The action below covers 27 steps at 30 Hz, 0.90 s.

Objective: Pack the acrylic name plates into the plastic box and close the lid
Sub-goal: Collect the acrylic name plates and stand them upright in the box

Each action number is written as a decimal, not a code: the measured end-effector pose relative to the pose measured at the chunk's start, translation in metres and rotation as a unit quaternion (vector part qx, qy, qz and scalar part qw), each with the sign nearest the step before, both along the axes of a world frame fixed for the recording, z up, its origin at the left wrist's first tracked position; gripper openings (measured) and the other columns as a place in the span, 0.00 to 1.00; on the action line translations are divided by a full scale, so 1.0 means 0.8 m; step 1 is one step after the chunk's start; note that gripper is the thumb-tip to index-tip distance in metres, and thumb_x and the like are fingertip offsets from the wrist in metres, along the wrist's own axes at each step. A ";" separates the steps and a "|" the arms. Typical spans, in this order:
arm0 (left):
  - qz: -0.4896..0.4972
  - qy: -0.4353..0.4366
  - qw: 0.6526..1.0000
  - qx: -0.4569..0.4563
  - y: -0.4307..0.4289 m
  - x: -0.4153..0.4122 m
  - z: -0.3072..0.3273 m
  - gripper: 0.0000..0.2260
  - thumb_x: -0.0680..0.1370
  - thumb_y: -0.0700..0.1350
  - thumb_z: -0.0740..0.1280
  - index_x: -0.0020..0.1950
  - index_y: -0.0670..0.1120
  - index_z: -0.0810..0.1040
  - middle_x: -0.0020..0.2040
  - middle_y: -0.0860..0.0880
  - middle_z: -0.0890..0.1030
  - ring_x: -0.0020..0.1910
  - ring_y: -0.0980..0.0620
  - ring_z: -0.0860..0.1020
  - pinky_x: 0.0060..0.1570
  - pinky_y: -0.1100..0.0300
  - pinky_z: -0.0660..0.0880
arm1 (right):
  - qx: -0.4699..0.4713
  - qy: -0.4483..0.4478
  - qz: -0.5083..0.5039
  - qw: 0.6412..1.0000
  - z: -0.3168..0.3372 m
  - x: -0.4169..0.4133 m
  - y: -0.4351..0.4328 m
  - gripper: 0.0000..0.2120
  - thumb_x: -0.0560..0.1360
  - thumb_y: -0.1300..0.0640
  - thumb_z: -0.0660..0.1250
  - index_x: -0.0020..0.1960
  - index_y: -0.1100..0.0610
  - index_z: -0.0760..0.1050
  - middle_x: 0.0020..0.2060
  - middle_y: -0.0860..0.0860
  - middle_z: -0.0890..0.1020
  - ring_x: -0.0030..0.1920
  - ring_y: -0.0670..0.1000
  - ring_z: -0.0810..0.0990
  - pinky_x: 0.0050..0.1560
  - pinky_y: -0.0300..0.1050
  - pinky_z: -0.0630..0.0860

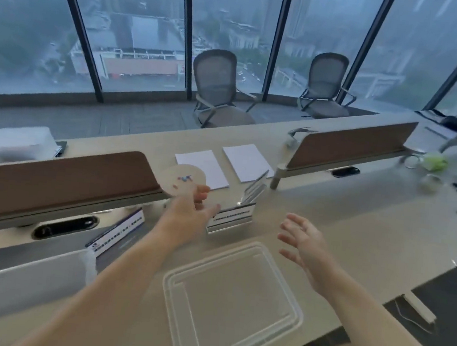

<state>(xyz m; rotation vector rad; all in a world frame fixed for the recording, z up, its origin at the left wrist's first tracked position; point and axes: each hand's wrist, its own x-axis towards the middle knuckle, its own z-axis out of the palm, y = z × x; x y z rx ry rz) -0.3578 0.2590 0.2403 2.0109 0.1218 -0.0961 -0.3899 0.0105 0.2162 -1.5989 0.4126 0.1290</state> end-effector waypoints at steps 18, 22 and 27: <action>0.133 0.170 0.974 -0.071 -0.069 0.128 -0.125 0.26 0.81 0.47 0.70 0.77 0.42 0.69 0.72 0.43 0.74 0.60 0.48 0.73 0.62 0.52 0.73 | -0.028 0.070 -0.009 0.997 -0.094 0.147 -0.114 0.16 0.82 0.53 0.64 0.69 0.52 0.70 0.60 0.52 0.78 0.63 0.57 0.78 0.62 0.58 0.77; 0.189 0.209 0.954 -0.099 -0.067 0.160 -0.169 0.34 0.73 0.49 0.76 0.76 0.41 0.70 0.72 0.43 0.74 0.65 0.46 0.75 0.71 0.46 0.72 | -0.027 0.091 0.039 0.995 -0.137 0.210 -0.107 0.17 0.82 0.55 0.64 0.70 0.53 0.70 0.55 0.48 0.78 0.61 0.56 0.78 0.63 0.58 0.76; 0.242 0.235 0.935 -0.112 -0.079 0.208 -0.245 0.33 0.76 0.48 0.76 0.77 0.42 0.68 0.69 0.45 0.74 0.61 0.48 0.75 0.69 0.44 0.75 | -0.031 0.121 0.098 0.987 -0.225 0.297 -0.102 0.17 0.82 0.58 0.64 0.70 0.53 0.70 0.59 0.51 0.78 0.57 0.52 0.77 0.60 0.54 0.77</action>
